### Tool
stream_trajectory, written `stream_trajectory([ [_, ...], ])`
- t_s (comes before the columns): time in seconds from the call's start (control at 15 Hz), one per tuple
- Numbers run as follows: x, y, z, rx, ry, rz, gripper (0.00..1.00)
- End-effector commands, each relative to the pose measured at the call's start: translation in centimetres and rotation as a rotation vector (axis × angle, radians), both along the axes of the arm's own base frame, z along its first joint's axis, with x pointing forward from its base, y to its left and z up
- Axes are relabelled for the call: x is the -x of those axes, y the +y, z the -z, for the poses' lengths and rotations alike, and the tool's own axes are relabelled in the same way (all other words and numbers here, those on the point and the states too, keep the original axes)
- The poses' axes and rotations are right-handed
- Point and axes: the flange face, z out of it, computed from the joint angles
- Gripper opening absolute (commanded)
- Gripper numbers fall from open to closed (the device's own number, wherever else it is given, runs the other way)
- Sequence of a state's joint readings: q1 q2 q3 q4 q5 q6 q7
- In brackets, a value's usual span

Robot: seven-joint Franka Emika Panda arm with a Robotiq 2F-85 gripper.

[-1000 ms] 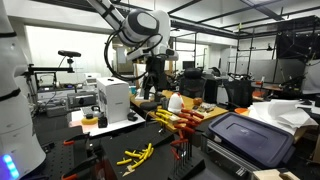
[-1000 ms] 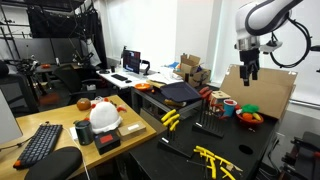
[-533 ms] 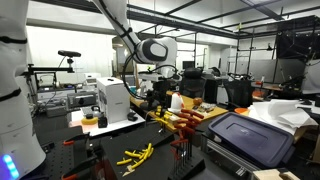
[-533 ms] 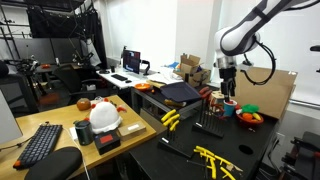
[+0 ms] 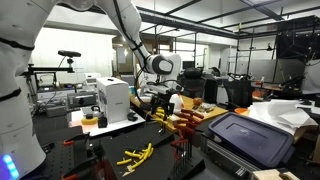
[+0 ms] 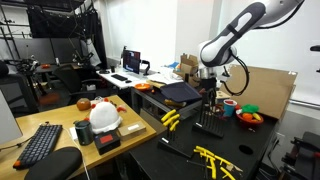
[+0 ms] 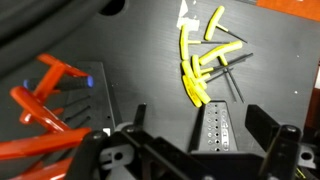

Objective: Put the metal object with the yellow handle farthest from you on the table

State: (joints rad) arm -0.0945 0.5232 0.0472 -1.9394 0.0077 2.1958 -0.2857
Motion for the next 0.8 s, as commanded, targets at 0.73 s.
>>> stream_trajectory([
  [0.73, -4.7, 10.6, 2.1, -0.099, -0.273, 0.241, 1.0],
])
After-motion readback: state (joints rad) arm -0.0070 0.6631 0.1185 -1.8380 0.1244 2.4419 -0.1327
